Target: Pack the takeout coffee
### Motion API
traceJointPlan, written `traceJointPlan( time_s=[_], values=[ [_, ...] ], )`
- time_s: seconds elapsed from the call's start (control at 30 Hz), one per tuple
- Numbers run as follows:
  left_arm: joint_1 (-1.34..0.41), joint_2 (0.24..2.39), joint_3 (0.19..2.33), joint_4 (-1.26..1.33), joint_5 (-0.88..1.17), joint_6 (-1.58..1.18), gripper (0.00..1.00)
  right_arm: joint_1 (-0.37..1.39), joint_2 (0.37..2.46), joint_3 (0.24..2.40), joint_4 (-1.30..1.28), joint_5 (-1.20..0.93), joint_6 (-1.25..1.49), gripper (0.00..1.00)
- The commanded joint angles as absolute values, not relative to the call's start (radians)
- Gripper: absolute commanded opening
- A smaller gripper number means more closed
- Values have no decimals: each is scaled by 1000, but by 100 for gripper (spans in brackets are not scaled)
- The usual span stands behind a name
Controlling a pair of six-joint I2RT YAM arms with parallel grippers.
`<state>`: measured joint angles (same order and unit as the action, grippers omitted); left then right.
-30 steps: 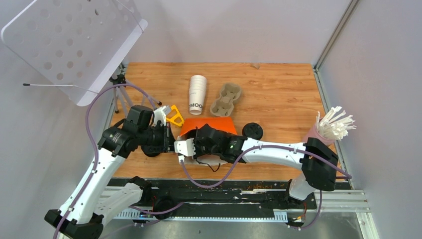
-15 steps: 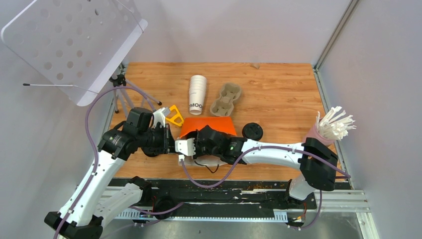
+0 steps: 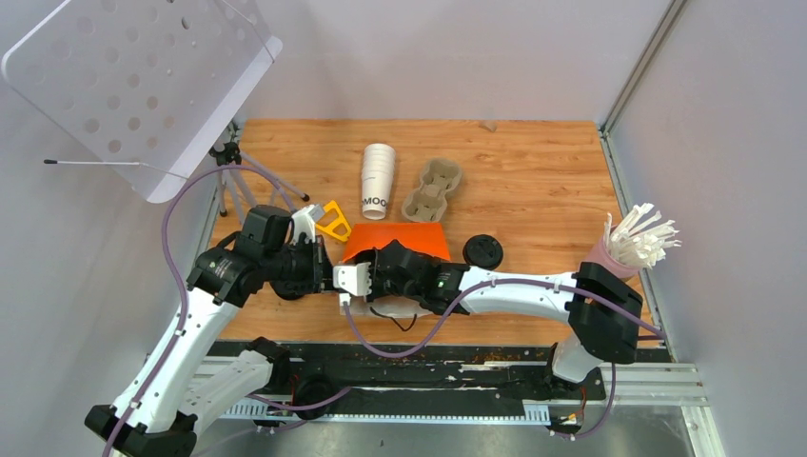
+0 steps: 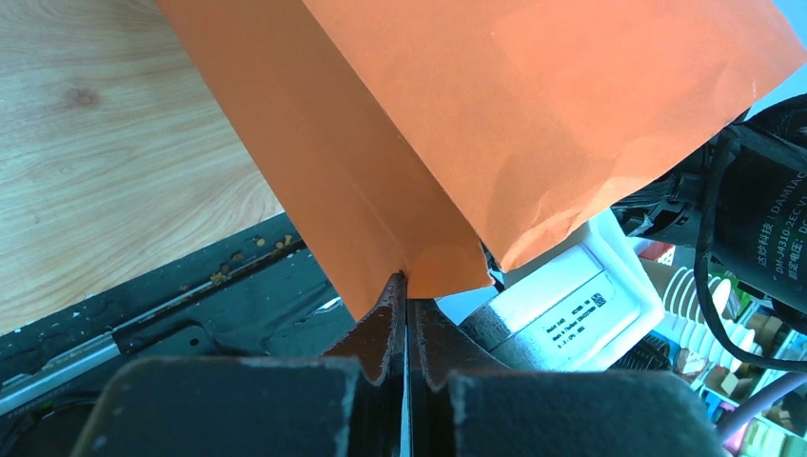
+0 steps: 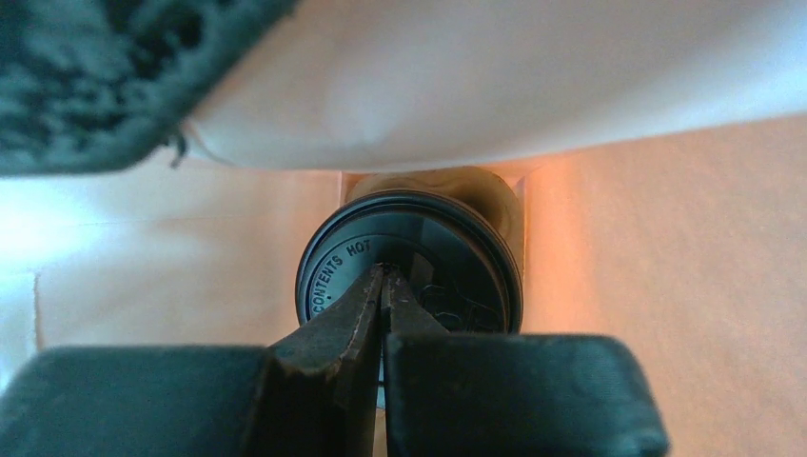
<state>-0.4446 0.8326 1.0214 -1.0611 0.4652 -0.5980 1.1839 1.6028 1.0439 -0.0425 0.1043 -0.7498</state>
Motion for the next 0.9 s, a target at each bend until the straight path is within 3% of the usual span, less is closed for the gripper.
traceJointPlan(
  time_s=[0.0,0.87],
  values=[
    [-448,833,1037,-1049,498,-605,0,1178,1611,1043,-15,160,-729,4],
    [-448,920,1152,-1076,464,-603,0,1178,1428,1149,-332,45,-653,7]
  ],
)
